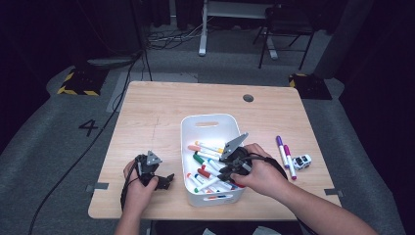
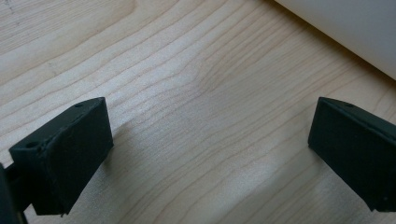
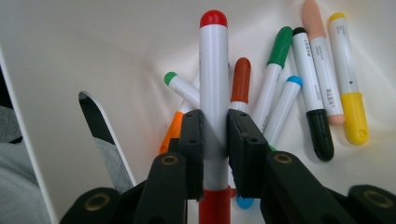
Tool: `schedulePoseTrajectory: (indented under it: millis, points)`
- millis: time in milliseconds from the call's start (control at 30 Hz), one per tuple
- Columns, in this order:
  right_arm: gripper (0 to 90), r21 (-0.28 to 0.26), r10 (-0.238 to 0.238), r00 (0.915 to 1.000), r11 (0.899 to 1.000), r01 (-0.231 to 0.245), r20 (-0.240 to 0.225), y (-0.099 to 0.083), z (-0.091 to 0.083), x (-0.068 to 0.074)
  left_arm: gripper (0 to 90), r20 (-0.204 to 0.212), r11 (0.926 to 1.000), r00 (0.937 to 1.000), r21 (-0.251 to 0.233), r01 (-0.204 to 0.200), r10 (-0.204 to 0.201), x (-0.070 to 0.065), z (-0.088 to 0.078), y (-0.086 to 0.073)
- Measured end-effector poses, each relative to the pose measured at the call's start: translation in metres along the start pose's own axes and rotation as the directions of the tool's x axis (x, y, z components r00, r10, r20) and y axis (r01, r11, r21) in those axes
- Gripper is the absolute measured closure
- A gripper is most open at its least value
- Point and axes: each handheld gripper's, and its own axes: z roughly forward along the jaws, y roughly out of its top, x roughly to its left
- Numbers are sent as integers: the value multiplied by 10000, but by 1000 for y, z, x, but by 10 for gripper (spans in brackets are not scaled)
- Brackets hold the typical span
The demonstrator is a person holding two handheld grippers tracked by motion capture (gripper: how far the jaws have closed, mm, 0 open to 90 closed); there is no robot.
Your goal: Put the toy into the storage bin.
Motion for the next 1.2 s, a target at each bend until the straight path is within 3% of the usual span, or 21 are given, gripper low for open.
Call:
schedulePoseTrajectory:
  millis: [500,600,633,733,767,800,867,1000,1167,1200]
  points:
    - [770,400,92,9999,9992,-89,-79,1,8,1,1,5,10000,10000,-1,5,-5,0,0,0]
    - [710,312,146,9997,9994,-140,-202,1,8,1,1,3,10000,10000,-1,6,-6,0,0,0]
    - [634,87,305,9993,9995,-303,-232,1,7,0,1,3,10000,10000,-1,5,-5,0,0,0]
    - [574,-535,328,9994,9980,-334,-119,1,-1,-3,1,7,10000,10000,3,4,-4,0,0,0]
    - [574,-535,328,9994,9980,-334,-119,1,-1,-3,1,3,10000,10000,-5,28,-28,0,0,0]
    - [562,-709,741,9972,9947,-744,-64,0,-9,-2,1,2,10000,10000,9,10,-10,0,0,0]
    - [562,-875,990,9951,9912,-988,-25,-1,-17,-3,1,6,10000,10000,2,10,-10,0,0,0]
    - [562,-1350,1113,9937,9849,-1085,136,-5,-28,-8,1,2,10000,10000,2,2,-2,0,0,0]
    - [566,-1890,1551,9873,9710,-1462,335,-15,-46,-19,1,-2,10000,10000,11,12,-12,0,0,0]
    - [566,-2038,1789,9830,9647,-1669,423,-20,-52,-22,1,5,10000,10000,1,8,-8,0,0,0]
